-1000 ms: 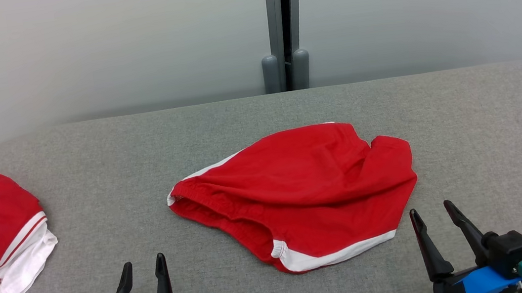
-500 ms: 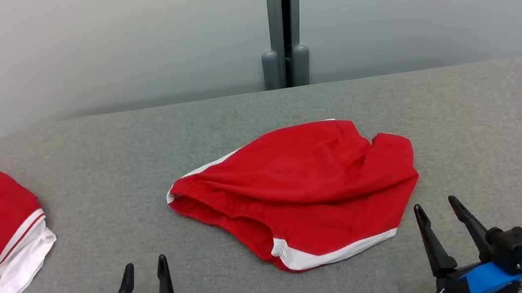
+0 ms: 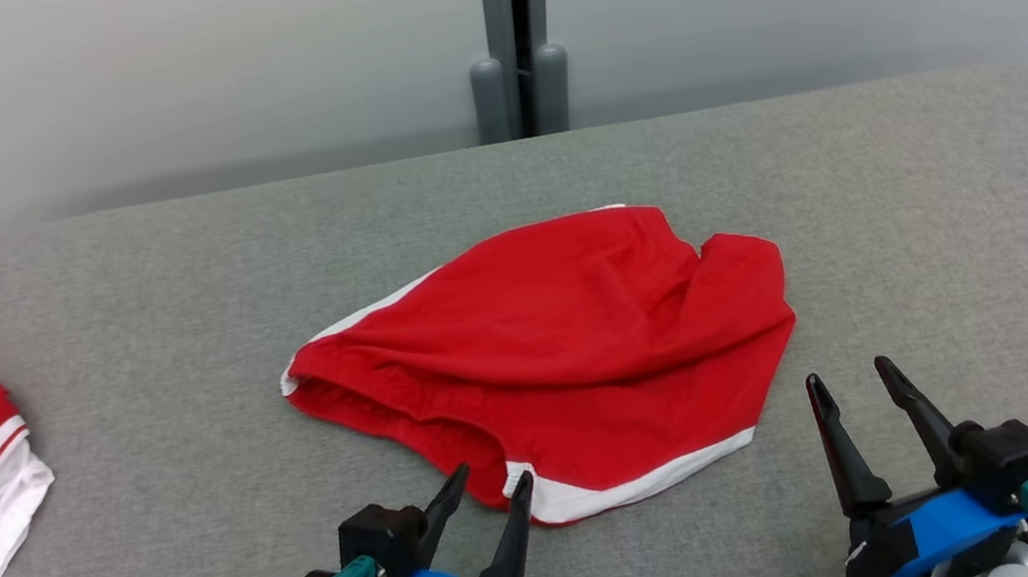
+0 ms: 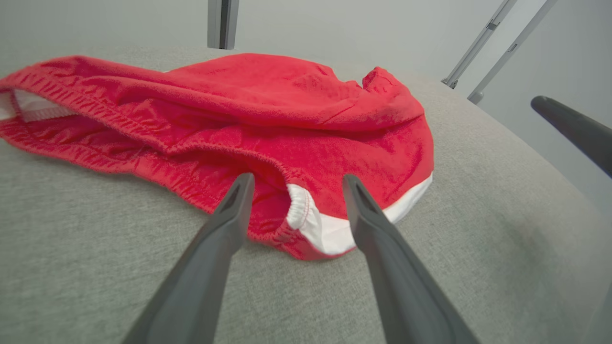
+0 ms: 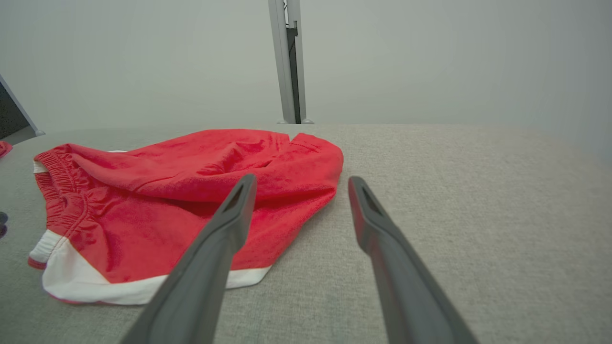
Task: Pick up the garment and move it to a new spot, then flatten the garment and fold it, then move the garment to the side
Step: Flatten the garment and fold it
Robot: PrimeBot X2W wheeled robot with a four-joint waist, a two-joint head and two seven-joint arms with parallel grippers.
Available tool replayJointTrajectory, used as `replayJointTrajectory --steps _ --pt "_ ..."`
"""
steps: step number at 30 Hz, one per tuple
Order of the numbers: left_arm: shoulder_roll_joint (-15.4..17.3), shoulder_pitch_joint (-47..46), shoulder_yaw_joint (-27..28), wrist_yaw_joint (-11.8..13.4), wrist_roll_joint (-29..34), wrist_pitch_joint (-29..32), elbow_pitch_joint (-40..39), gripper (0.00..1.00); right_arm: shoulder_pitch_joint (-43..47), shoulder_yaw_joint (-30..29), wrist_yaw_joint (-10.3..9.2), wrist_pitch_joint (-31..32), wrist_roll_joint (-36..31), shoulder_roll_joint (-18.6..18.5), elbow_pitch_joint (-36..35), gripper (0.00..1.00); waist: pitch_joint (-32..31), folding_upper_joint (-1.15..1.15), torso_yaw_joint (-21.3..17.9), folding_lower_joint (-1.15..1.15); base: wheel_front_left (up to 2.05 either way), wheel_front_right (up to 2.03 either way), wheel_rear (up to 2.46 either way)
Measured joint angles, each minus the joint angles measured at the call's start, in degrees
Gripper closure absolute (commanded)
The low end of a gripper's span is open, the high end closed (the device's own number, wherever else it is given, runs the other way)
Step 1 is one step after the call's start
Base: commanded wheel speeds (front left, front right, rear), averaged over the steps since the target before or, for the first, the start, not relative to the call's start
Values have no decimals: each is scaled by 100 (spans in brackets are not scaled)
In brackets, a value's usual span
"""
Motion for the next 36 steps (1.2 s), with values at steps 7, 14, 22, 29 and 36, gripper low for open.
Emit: replayJointTrajectory --steps 7,14,22,29,36 --pt "199 -515 -465 0 -417 461 635 0 -108 -26 0 0 10 -1 -19 0 215 0 -260 0 0 0 0" --pt "286 -884 -834 0 -597 532 967 54 -182 -42 0 0 33 -1 -32 0 320 0 -416 0 0 0 0" --pt "244 -1352 -1205 0 -587 21 884 100 -184 -182 0 0 37 -1 -24 0 295 0 -475 0 0 0 0" --pt "224 -1973 -1180 0 -425 -446 211 100 -176 -363 0 0 10 -2 -3 0 224 0 -380 0 0 0 0" --pt "291 -2257 -923 166 -426 -536 -883 100 -160 -417 0 0 9 -1 29 0 131 0 -273 0 0 0 0"
